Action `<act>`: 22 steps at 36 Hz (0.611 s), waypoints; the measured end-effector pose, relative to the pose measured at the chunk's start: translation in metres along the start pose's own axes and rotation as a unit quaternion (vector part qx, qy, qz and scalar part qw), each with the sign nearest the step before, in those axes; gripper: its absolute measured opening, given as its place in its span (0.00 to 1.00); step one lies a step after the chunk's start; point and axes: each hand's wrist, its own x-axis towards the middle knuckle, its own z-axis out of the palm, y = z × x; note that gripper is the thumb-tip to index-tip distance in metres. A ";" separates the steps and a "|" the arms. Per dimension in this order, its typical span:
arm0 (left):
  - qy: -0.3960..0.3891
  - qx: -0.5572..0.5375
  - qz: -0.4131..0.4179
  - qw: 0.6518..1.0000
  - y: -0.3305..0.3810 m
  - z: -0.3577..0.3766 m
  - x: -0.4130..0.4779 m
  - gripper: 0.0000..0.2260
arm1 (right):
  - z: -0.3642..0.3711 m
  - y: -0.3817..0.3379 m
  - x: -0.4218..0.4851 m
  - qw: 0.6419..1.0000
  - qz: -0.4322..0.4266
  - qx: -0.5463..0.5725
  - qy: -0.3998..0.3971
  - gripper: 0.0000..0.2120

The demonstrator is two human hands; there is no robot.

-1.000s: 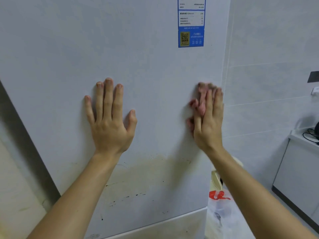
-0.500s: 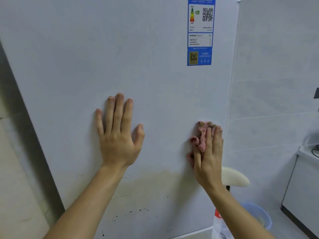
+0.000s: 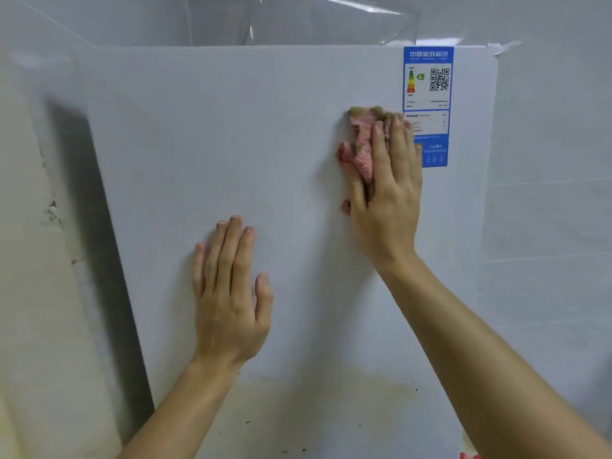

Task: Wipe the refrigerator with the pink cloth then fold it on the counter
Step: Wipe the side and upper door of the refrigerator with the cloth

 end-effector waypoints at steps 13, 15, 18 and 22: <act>0.000 -0.016 -0.028 0.999 -0.026 -0.020 -0.005 0.26 | 0.005 -0.043 -0.136 0.943 -0.294 0.020 -0.157 0.21; -0.005 -0.016 -0.030 0.999 -0.029 -0.020 -0.008 0.27 | -0.009 -0.024 -0.135 0.936 -0.304 -0.006 -0.175 0.26; -0.008 -0.013 -0.038 0.999 -0.033 -0.018 -0.010 0.27 | -0.031 0.009 -0.122 0.958 -0.238 -0.051 -0.149 0.30; -0.011 -0.008 -0.043 0.999 -0.029 -0.015 -0.009 0.27 | -0.058 0.054 -0.086 0.992 -0.078 -0.072 -0.069 0.22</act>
